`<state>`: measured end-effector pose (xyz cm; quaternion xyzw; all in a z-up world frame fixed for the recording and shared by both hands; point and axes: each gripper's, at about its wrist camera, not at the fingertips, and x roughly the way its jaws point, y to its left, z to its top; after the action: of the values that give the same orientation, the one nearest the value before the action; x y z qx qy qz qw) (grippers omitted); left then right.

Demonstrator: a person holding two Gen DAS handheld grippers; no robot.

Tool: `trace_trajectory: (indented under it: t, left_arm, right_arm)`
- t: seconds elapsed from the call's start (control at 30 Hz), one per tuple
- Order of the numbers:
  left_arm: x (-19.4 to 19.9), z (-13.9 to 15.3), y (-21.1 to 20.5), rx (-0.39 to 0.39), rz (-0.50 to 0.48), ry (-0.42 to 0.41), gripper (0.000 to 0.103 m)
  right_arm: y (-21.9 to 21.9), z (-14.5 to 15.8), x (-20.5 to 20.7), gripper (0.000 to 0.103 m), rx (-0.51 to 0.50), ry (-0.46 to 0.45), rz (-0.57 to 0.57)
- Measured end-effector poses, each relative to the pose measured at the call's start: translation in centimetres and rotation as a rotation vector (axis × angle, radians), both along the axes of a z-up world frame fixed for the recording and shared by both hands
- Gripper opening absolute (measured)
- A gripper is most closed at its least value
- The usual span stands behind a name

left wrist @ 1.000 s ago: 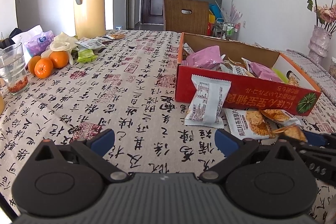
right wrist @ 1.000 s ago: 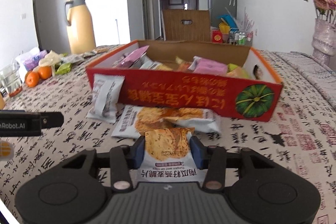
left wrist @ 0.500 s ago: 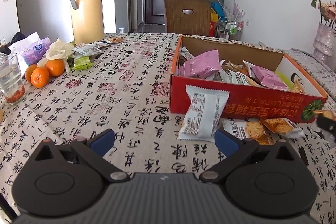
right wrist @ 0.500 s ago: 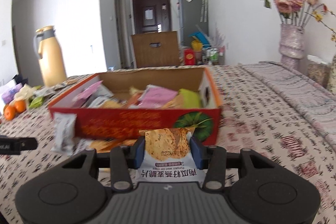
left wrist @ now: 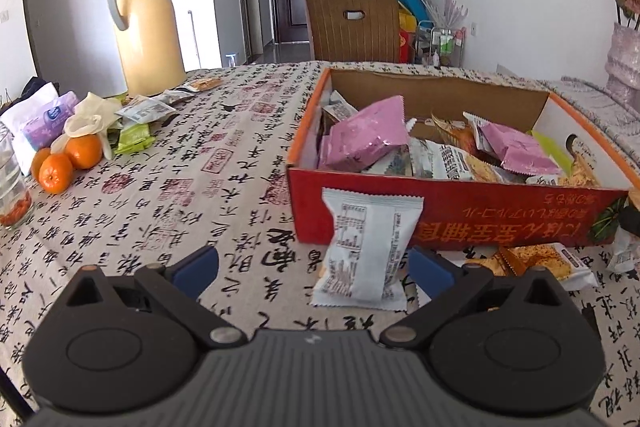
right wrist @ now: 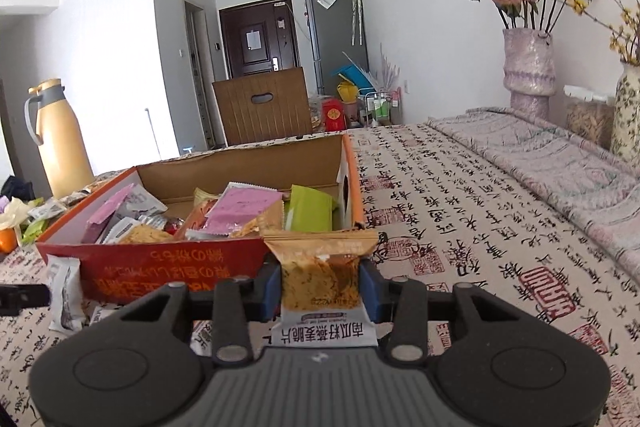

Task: Organize snacks
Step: 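Grasp a biscuit packet with the right gripper while the left grasps a white packet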

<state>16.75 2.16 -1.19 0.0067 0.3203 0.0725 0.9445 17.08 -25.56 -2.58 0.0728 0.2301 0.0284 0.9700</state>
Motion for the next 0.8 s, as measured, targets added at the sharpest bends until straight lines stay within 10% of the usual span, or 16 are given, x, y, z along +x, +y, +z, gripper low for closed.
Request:
trace_trajectory:
  t: [0.23,0.43,0.8]
  left_arm:
    - [1.9,-0.9,-0.7,0.015,0.006,0.03,0.1]
    - [2.6,-1.5,-0.8,-0.022,-0.046,0.064,0.045]
    - [0.8,-0.1,-0.9,-0.033,-0.075,-0.001,0.038]
  right_arm:
    - [-0.1,-0.3,-0.2,0.04,0.024,-0.013,0.021]
    - [-0.1,-0.3,-0.4,0.04,0.034,-0.026,0.028]
    - [-0.1,0.0,-1.2,0.04,0.027,-0.055,0.027]
